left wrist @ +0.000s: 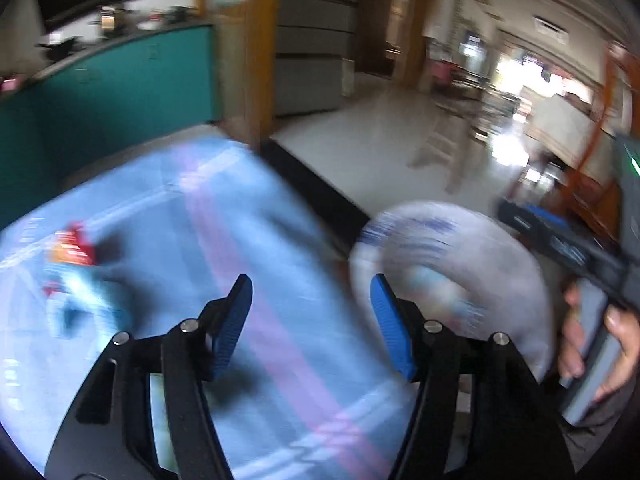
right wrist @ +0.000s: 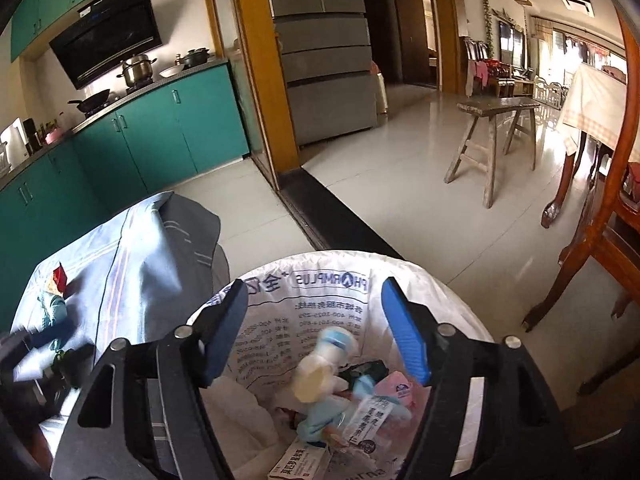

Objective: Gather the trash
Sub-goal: 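Carry the carton and clear bag over the bin and open both grippers, then move the left gripper back to the table and grasp the red snack bag, then grasp the green leaf and blue cloth with the right gripper while the left gripper lifts the snack bag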

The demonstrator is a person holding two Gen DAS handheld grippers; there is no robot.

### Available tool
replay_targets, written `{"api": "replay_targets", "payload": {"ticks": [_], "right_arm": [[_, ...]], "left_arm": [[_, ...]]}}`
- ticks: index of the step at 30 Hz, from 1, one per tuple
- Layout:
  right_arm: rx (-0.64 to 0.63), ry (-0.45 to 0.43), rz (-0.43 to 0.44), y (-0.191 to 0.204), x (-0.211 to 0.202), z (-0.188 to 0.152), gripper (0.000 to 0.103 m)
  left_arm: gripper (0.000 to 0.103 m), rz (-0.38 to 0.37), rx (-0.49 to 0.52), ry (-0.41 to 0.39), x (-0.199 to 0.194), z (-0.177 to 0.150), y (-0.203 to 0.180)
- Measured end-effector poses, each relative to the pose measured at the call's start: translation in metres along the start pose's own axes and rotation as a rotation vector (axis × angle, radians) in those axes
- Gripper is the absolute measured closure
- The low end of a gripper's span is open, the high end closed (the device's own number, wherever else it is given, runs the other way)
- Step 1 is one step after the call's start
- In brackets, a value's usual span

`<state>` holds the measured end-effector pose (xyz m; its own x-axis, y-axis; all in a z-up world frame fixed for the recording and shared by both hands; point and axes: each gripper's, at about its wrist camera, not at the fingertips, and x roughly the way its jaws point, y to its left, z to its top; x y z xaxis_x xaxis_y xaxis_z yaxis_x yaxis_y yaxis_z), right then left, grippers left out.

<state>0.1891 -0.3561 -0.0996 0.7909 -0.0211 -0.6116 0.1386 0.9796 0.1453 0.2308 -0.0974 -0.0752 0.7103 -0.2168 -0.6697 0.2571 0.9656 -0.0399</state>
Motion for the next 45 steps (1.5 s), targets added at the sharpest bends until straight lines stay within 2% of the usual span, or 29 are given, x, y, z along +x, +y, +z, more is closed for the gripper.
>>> {"api": "replay_targets", "payload": {"ticks": [1, 2, 3, 6, 8, 11, 13, 15, 16, 17, 18, 19, 22, 28, 31, 35, 38, 45], "right_arm": [[-0.005, 0.002, 0.007, 0.002, 0.000, 0.000, 0.033], [-0.011, 0.005, 0.015, 0.004, 0.001, -0.001, 0.033], [-0.017, 0.009, 0.019, 0.007, 0.002, -0.001, 0.033], [-0.044, 0.032, 0.033, 0.019, 0.008, -0.006, 0.030], [-0.075, 0.054, 0.042, 0.032, 0.014, -0.010, 0.030], [-0.137, 0.074, 0.055, 0.053, 0.020, -0.016, 0.030], [-0.175, 0.082, 0.062, 0.066, 0.023, -0.020, 0.029], [-0.212, 0.096, 0.071, 0.079, 0.028, -0.025, 0.029], [-0.220, 0.100, 0.074, 0.083, 0.029, -0.026, 0.029], [-0.230, 0.105, 0.081, 0.087, 0.030, -0.028, 0.029], [-0.237, 0.110, 0.089, 0.091, 0.031, -0.029, 0.029], [-0.246, 0.114, 0.102, 0.095, 0.032, -0.031, 0.029], [-0.262, 0.117, 0.119, 0.102, 0.032, -0.034, 0.029], [-0.279, 0.120, 0.149, 0.113, 0.031, -0.038, 0.029], [-0.281, 0.116, 0.173, 0.118, 0.029, -0.039, 0.029], [-0.270, 0.117, 0.280, 0.129, 0.024, -0.039, 0.029], [-0.282, 0.131, 0.366, 0.146, 0.022, -0.042, 0.028], [-0.312, 0.219, 0.551, 0.200, 0.027, -0.056, 0.027]], "left_arm": [[0.036, 0.078, -0.015, -0.030, -0.005, 0.008, 0.020], [0.023, 0.140, -0.032, -0.051, -0.009, 0.016, 0.039], [0.017, 0.181, -0.051, -0.057, -0.006, 0.024, 0.054], [0.015, 0.309, -0.191, -0.028, 0.013, 0.041, 0.123], [0.015, 0.323, -0.310, 0.059, 0.036, 0.041, 0.163], [0.015, 0.297, -0.430, 0.140, 0.062, 0.030, 0.190], [0.015, 0.296, -0.430, 0.178, 0.075, 0.022, 0.192], [0.015, 0.322, -0.381, 0.201, 0.085, 0.020, 0.189], [0.022, 0.330, -0.360, 0.202, 0.085, 0.018, 0.188], [0.041, 0.332, -0.340, 0.199, 0.085, 0.017, 0.186], [0.050, 0.321, -0.332, 0.203, 0.086, 0.016, 0.185], [0.066, 0.295, -0.334, 0.206, 0.084, 0.015, 0.186], [0.088, 0.260, -0.333, 0.180, 0.074, 0.012, 0.186], [0.091, 0.170, -0.305, 0.139, 0.027, -0.002, 0.182], [0.091, 0.159, -0.274, 0.088, 0.003, -0.007, 0.178], [0.091, 0.139, -0.274, 0.025, -0.034, -0.016, 0.172], [0.091, 0.106, -0.281, 0.027, -0.045, -0.022, 0.172], [0.091, 0.141, -0.240, 0.008, -0.058, -0.028, 0.166]]}}
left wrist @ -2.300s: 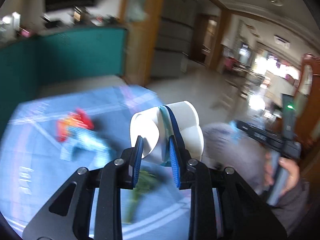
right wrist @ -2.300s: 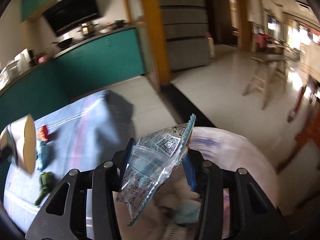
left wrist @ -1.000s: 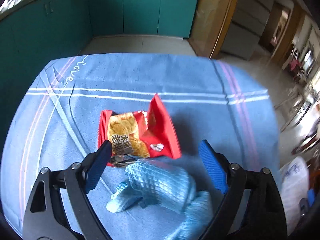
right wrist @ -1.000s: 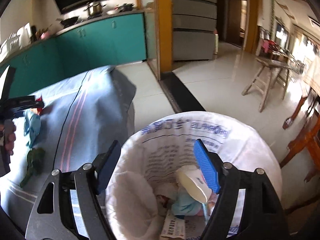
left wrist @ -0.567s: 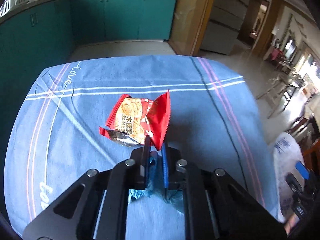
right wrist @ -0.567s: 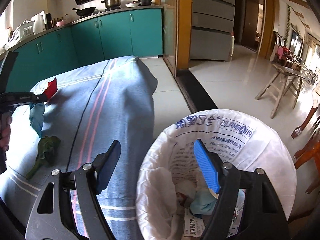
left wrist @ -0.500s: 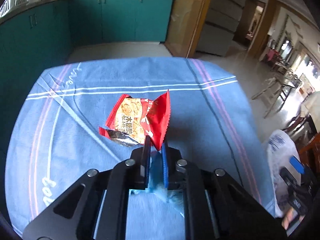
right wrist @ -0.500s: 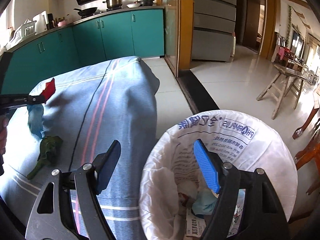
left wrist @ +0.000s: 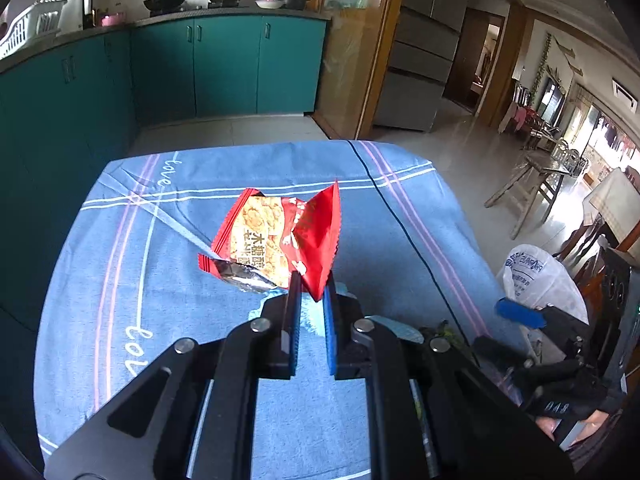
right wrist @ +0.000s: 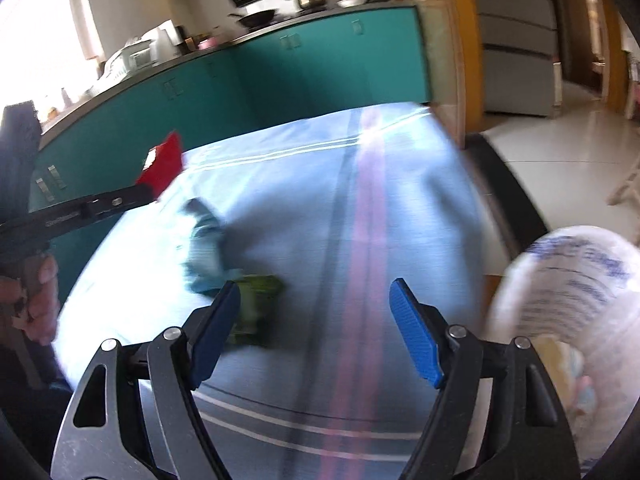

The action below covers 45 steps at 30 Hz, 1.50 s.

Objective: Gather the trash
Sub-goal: 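Grasp the green leaf and blue cloth with the right gripper while the left gripper lifts the snack bag, then carry the snack bag, leaf and cloth over the bin and open both grippers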

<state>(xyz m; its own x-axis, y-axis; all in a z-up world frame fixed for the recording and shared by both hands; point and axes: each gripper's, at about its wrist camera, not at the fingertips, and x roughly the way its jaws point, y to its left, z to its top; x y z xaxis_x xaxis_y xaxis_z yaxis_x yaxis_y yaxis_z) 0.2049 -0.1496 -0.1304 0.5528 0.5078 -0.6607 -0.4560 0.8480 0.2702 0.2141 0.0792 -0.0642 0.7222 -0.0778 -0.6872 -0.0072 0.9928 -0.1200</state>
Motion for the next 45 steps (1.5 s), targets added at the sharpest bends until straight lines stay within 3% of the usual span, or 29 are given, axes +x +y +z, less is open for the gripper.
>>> {"api": "replay_targets", "payload": {"ticks": [7, 14, 20, 22, 25, 31, 45], "right_arm": [[-0.100, 0.077, 0.082, 0.054, 0.032, 0.002, 0.027], [-0.046, 0.099, 0.078, 0.062, 0.053, 0.009, 0.028], [-0.048, 0.105, 0.054, 0.063, 0.058, 0.013, 0.059], [-0.045, 0.106, 0.051, 0.061, 0.059, 0.013, 0.076], [-0.047, 0.093, 0.055, 0.061, 0.058, 0.014, 0.083], [-0.073, 0.048, 0.044, 0.062, 0.044, 0.012, 0.085], [0.003, -0.106, 0.042, 0.027, -0.009, 0.020, 0.085]], "left_arm": [[0.091, 0.028, -0.042, -0.022, -0.011, -0.005, 0.019], [0.091, 0.033, -0.041, -0.027, -0.012, -0.006, 0.019], [0.091, 0.115, 0.032, -0.064, -0.016, -0.009, 0.005], [0.091, 0.123, 0.050, -0.068, -0.016, -0.010, 0.002], [0.091, 0.133, 0.077, -0.075, -0.018, -0.012, -0.003], [0.090, 0.138, 0.083, -0.079, -0.020, -0.014, -0.007], [0.091, 0.141, 0.074, -0.093, -0.026, -0.016, -0.008]]}}
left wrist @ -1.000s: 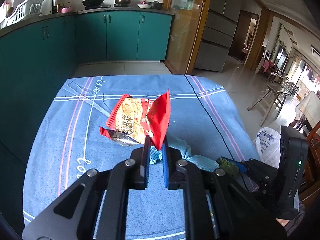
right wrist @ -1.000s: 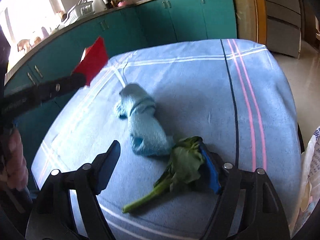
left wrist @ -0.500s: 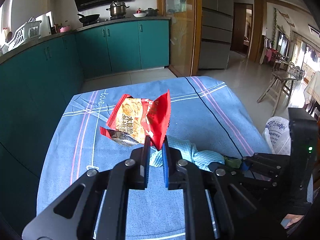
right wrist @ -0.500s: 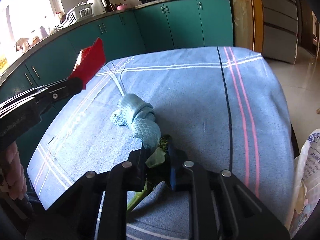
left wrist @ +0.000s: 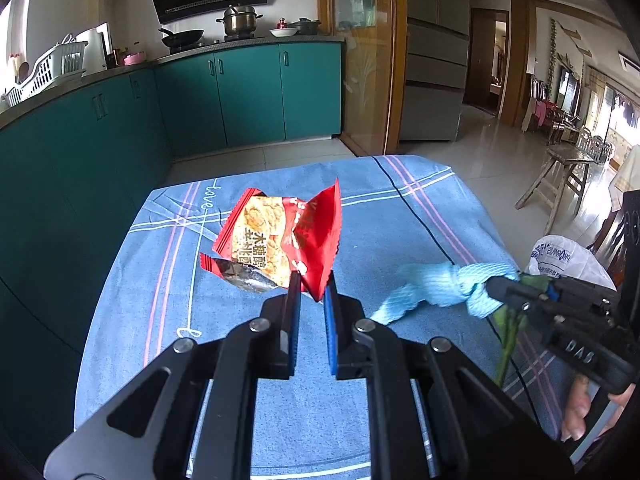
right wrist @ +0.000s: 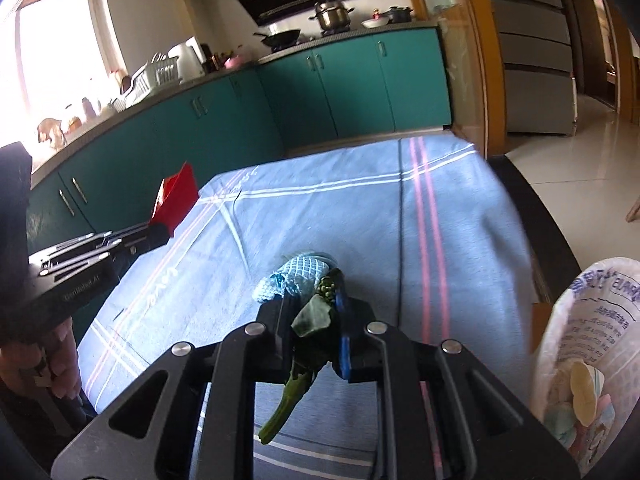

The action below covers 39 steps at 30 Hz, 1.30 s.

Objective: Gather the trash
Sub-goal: 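Carry the snack bag, leaf and cloth over the bin and open both grippers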

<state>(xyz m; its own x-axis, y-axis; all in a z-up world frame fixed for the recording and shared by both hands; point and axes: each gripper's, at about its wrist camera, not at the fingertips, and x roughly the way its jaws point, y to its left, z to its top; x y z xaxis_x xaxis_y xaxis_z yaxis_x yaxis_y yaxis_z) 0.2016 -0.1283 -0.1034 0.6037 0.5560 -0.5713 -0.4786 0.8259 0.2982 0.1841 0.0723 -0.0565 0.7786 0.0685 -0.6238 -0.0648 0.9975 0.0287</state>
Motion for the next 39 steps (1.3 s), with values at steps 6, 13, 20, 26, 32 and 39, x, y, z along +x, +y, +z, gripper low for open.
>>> {"api": "replay_targets", "payload": {"ticks": [6, 13, 20, 26, 32, 39], "right_arm": [[-0.014, -0.015, -0.018, -0.004, -0.011, -0.002, 0.085], [-0.083, 0.040, -0.104, 0.007, 0.001, -0.009, 0.085], [-0.123, 0.025, -0.130, 0.012, -0.006, -0.012, 0.085], [-0.119, -0.036, -0.132, 0.010, -0.027, -0.011, 0.085], [-0.099, -0.077, -0.149, 0.001, -0.047, -0.008, 0.085], [-0.042, -0.122, -0.177, -0.026, -0.080, -0.008, 0.085]], "left_arm": [[0.091, -0.009, 0.018, -0.004, 0.000, 0.000, -0.009], [0.090, -0.007, 0.053, 0.024, 0.005, -0.007, -0.017], [0.090, -0.009, 0.050, -0.004, -0.002, -0.003, -0.017], [0.091, -0.013, 0.062, -0.030, -0.011, -0.003, -0.024], [0.090, -0.028, 0.073, -0.029, -0.013, -0.004, -0.037], [0.090, -0.076, 0.094, -0.025, -0.011, 0.000, -0.064]]}}
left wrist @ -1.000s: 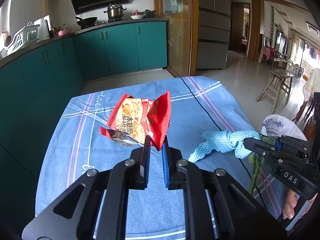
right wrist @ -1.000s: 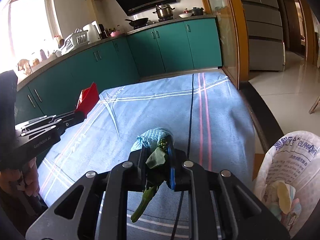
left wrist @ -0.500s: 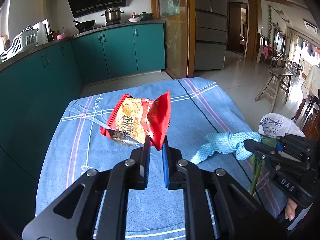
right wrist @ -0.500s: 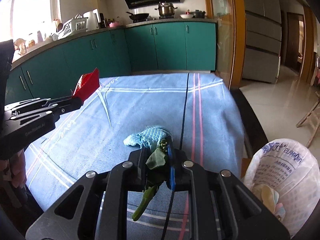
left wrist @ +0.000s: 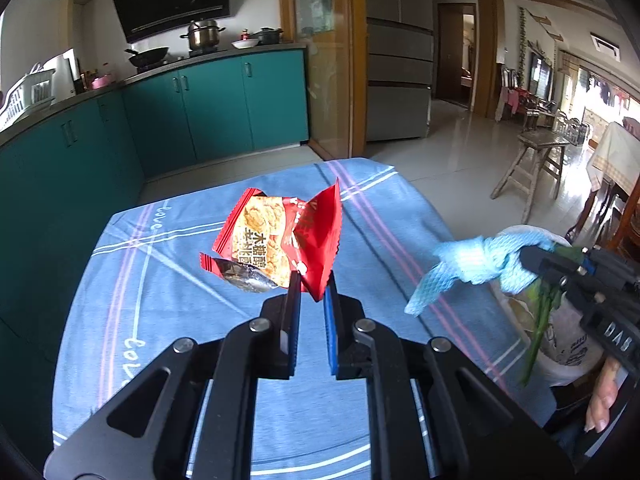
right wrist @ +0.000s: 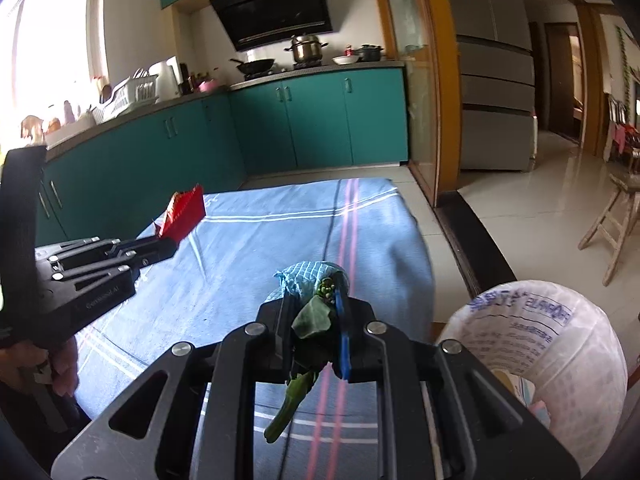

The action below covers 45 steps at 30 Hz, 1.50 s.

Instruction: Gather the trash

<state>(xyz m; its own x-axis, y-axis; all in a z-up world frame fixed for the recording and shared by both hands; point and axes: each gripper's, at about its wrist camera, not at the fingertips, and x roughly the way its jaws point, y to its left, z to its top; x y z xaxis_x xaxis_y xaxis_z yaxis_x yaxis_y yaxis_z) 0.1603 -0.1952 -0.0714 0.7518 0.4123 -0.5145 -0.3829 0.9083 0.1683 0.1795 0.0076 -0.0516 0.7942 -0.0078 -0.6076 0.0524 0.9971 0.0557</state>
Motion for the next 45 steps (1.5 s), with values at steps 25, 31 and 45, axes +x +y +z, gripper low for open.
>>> {"api": "replay_targets", "payload": {"ticks": [25, 31, 45], "right_arm": [[0.290, -0.084, -0.437, -0.178, -0.098, -0.035, 0.085], [0.308, -0.047, -0.442, -0.187, -0.096, -0.041, 0.085], [0.284, -0.070, -0.422, -0.172, -0.091, -0.034, 0.036]], "left_arm": [[0.089, -0.365, 0.360, 0.071, 0.034, -0.010, -0.249], [0.051, -0.378, 0.369, 0.039, 0.036, -0.011, -0.268], [0.025, -0.207, 0.278, -0.051, 0.012, -0.002, -0.198]]}}
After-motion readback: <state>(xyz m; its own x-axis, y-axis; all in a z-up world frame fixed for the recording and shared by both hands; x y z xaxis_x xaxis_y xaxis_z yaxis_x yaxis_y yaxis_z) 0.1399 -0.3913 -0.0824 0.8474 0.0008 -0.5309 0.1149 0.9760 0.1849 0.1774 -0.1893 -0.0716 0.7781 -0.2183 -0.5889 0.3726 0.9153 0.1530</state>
